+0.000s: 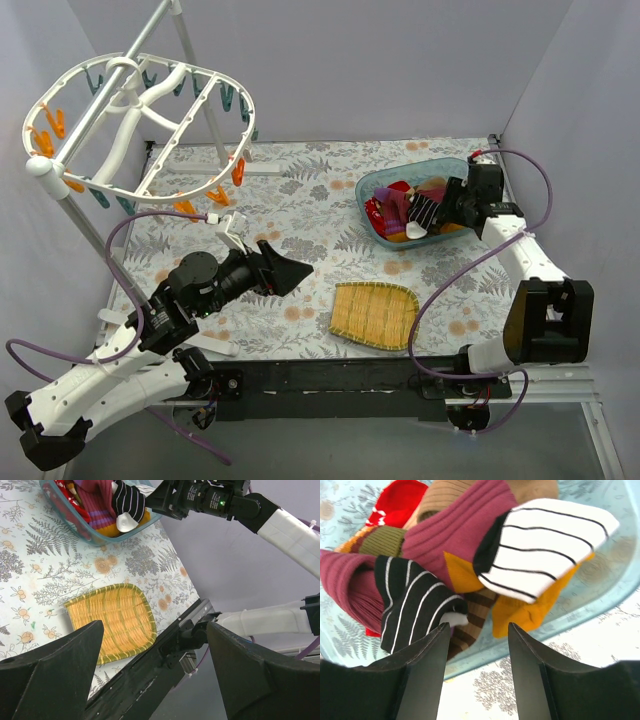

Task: Remove the socks clipped to the hanger
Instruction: Place the sock in the bin, then reset both arms

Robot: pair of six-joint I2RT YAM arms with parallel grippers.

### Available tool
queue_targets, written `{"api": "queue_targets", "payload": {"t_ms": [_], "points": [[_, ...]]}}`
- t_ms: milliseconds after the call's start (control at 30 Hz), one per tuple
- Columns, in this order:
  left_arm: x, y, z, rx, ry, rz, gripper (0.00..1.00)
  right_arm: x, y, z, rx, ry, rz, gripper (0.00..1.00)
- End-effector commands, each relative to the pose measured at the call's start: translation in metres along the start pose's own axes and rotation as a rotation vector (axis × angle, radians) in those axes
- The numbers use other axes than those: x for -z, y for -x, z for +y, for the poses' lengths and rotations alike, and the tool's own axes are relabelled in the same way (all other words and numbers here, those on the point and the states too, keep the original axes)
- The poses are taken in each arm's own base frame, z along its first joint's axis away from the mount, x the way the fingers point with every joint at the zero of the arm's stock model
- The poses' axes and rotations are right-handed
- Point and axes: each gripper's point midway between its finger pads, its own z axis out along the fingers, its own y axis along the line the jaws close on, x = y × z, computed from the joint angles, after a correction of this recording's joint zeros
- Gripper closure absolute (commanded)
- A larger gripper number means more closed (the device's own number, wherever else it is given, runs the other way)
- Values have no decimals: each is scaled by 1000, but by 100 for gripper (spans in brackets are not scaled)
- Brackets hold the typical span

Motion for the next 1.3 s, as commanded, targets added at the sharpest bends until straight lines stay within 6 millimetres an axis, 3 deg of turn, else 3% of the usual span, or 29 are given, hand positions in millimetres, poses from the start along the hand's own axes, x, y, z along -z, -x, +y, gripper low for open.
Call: {"api": "queue_targets", "payload": {"t_ms": [0, 433, 633, 700, 733, 800, 867, 933, 967, 1033, 1067, 1100, 1167, 1267], "points": [[1, 6, -6, -4, -25, -17, 16, 10, -4, -14, 30, -57, -15, 41], [-1, 1, -2, 7, -26, -15, 15, 27, -29, -26, 42, -88, 5, 39], [-5, -2, 2, 1, -15, -7, 14, 55, -30, -21, 49, -50, -30, 30], [-5, -2, 2, 1, -11, -6, 13, 65, -30, -11, 53, 2, -45, 21], [-6, -4, 4, 1, -7, 1, 13, 76, -27, -6, 55, 29, -75, 6], [-7, -4, 5, 2, -3, 1, 13, 87, -30, 8, 67, 74, -88, 2], [-10, -8, 8, 2, 11, 12, 11, 103, -36, 33, 74, 173, -113, 2], [-13, -10, 12, 7, 26, 22, 2, 118, -39, 56, 80, 257, -150, 2], [-15, -14, 15, 8, 35, 32, 2, 122, -55, 75, 85, 315, -129, 2], [-17, -18, 19, 12, 48, 41, 2, 133, -66, 94, 86, 392, -144, 2], [-19, -21, 24, 14, 61, 45, 2, 143, -72, 117, 83, 485, -153, 1], [-21, -24, 28, 15, 72, 53, 2, 140, -88, 122, 86, 512, -131, 2], [-23, -31, 34, 11, 84, 67, 2, 153, -99, 142, 92, 609, -150, 2], [-28, -46, 48, 19, 111, 101, 2, 152, -121, 148, 108, 622, -120, 2]]}}
